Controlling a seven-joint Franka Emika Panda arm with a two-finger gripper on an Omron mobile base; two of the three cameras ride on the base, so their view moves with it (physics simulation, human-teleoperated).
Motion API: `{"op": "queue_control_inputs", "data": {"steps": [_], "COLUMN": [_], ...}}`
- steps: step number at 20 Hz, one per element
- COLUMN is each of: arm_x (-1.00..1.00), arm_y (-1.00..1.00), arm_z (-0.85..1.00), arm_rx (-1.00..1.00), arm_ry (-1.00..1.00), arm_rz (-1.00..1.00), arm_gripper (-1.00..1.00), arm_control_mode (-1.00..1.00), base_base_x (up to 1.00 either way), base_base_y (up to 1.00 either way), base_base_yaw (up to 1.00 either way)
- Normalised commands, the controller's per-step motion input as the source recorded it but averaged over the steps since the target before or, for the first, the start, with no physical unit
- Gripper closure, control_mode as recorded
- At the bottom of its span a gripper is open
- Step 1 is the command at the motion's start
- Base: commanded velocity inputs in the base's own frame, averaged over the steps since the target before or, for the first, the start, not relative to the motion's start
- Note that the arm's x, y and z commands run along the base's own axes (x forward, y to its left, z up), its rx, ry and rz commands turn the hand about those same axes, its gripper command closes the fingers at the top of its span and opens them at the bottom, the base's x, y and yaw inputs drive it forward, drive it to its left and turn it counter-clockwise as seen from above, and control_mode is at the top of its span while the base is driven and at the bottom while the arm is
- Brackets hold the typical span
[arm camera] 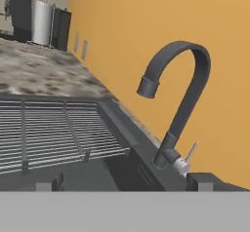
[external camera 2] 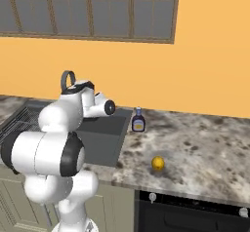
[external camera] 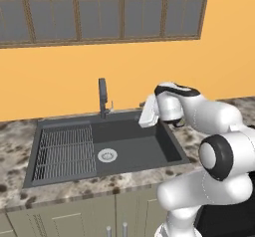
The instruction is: Turn on the sink faucet. Then move the lemon from the counter to the sink. Turn off the sink. Move the vegetable from the sink to the pot next to the stove. Finally move the pot to the rear left burner.
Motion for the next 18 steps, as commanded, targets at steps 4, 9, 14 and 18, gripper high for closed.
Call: {"op": "queue_control_inputs", "data": {"steps": [4,9,14,18], "arm_x": [0.34,0.35,0.44,0.41], "arm_y": [0.18,0.14,0.09,0.06], "arm_z": [-0.04,-0.04,-0.08,-0.12], "arm_rx": [0.0,0.01,0.0,0.01], "arm_ry": [0.0,0.0,0.0,0.0], "arm_rz": [0.0,0.0,0.0,0.01], "arm_gripper": [-1.0,-1.0,-1.0,-1.0], "arm_control_mode": [-1.0,-1.0,-1.0,-1.0], "base_base_x": [0.0,0.0,0.0,0.0], "base_base_y": [0.0,0.0,0.0,0.0], "base_base_yaw": [0.0,0.0,0.0,0.0]}}
